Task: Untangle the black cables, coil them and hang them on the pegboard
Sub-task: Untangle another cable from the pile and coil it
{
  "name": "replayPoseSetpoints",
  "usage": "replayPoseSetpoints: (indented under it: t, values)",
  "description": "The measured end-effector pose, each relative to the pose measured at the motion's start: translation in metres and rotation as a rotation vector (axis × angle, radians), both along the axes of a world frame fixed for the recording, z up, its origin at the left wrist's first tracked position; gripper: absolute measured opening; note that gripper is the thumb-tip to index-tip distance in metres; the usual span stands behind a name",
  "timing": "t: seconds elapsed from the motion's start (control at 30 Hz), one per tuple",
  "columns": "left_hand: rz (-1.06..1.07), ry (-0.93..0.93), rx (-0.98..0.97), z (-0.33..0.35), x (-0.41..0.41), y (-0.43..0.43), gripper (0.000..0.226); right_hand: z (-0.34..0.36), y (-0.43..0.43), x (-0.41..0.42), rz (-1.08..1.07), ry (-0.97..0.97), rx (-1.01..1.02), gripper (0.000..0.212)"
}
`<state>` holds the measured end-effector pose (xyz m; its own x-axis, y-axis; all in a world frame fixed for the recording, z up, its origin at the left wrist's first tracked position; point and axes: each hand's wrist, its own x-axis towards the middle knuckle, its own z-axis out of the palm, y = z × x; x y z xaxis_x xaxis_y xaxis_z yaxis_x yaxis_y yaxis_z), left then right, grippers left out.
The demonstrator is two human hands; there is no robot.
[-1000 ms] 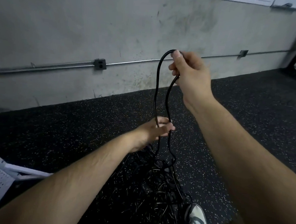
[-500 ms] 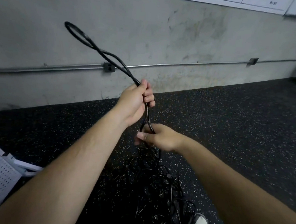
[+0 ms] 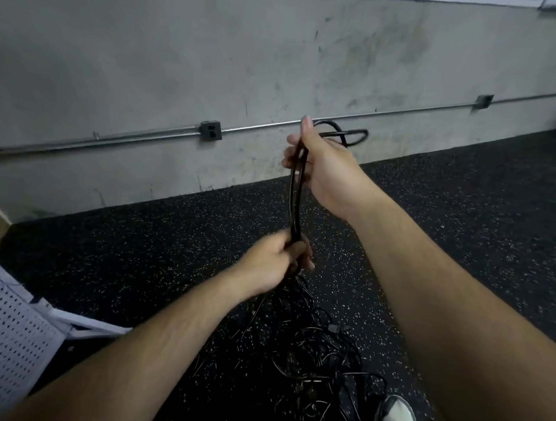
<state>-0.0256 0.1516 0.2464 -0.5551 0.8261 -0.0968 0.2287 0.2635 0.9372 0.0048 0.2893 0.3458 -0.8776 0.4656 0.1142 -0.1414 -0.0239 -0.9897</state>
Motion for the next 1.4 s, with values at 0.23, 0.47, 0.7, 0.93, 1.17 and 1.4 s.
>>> replayPoseSetpoints:
  t: [0.23, 0.47, 0.7, 0.93, 1.17, 1.4]
  values:
    - [0.192, 0.109, 0.275, 0.055, -0.034, -0.004, 0.018, -0.077, -0.010, 0.025, 0.528, -0.474, 0.307, 0.044]
    - [0.308, -0.063, 0.340, 0.048, -0.042, -0.001, 0.024, -0.072, -0.016, 0.017, 0.201, -0.393, 0.345, 0.014]
    - [0.009, -0.061, -0.005, -0.013, -0.012, -0.016, 0.030, -0.021, -0.016, 0.000, 0.004, -0.180, 0.225, 0.012]
    - [0.193, -0.190, 0.327, 0.041, -0.020, -0.004, 0.028, -0.053, -0.005, 0.020, 0.446, -0.229, 0.006, 0.028]
    - [0.179, -0.322, 0.431, 0.065, -0.038, 0.006, 0.031, -0.089, -0.032, 0.021, 0.453, -0.461, 0.267, 0.025]
    - [-0.055, -0.180, 0.069, 0.006, -0.015, -0.003, 0.046, -0.026, -0.012, 0.000, 0.053, -0.054, -0.288, 0.030]
